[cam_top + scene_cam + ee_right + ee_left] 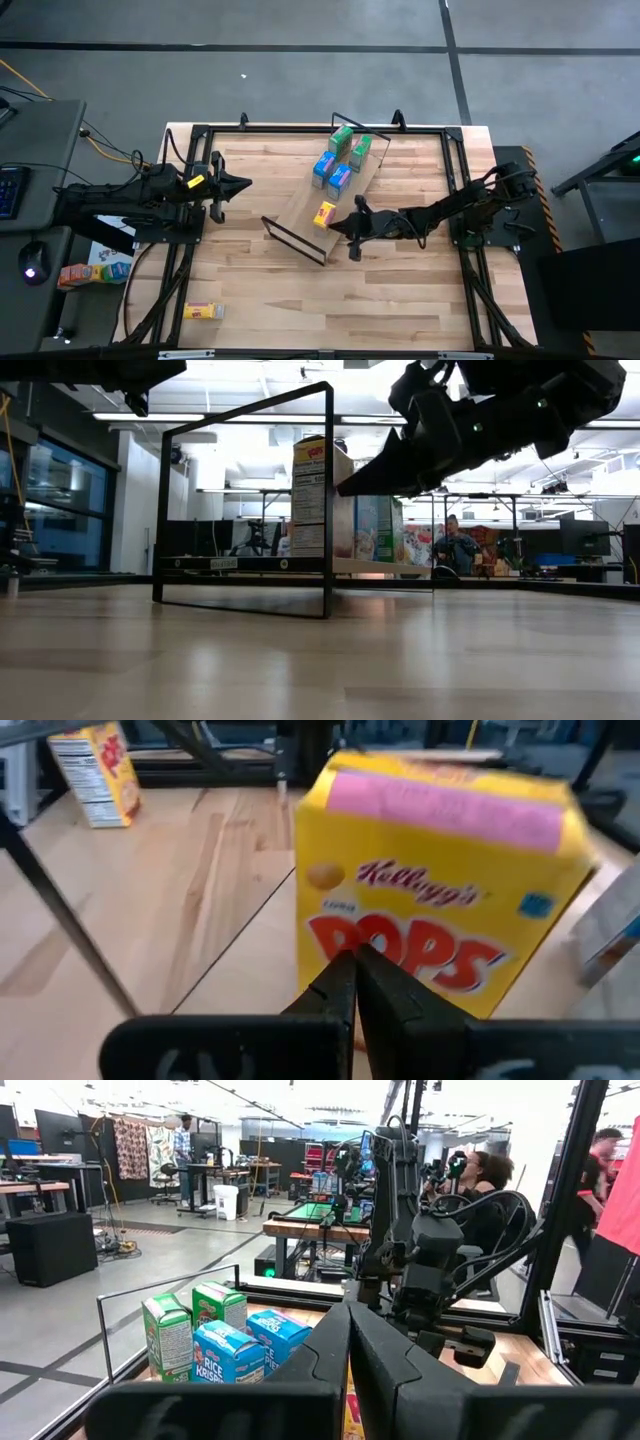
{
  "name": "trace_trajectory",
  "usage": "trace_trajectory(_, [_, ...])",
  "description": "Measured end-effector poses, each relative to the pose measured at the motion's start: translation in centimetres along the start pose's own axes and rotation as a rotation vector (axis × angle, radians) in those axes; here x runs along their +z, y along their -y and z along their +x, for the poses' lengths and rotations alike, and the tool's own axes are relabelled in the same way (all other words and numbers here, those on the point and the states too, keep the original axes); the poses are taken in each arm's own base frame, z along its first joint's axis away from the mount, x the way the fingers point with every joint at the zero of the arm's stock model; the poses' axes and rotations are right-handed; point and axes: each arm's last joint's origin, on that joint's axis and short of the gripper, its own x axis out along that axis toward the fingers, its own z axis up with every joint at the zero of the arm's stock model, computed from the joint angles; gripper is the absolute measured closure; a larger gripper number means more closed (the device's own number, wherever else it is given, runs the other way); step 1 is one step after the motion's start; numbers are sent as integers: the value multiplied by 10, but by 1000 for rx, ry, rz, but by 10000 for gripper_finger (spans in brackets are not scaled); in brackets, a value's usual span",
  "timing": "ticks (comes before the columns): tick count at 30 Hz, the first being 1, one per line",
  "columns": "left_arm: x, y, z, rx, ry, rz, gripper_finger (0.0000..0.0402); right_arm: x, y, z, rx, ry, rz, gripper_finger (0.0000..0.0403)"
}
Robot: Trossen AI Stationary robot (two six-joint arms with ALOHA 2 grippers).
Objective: Stack cereal on shelf
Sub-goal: Put the right yellow cereal box on the shelf
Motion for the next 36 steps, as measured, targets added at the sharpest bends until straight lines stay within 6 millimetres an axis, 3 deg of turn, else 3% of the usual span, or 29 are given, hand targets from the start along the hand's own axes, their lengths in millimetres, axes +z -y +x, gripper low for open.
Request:
trace_trajectory(9, [0,0,0,0,0,0,398,-18,-5,16,26,-77,57,403])
trace_trajectory(15, [0,0,0,-1,-1,-4,398,-14,-10,30,42,-127,-2,403])
trace_trajectory(24, [-1,0,0,0,-12,-3,398,-10,-10,25,17,-295,-70,403])
trace_trajectory(36, [-1,0,0,0,-10,-3,398,-3,-6,19,-103,-282,-103,403])
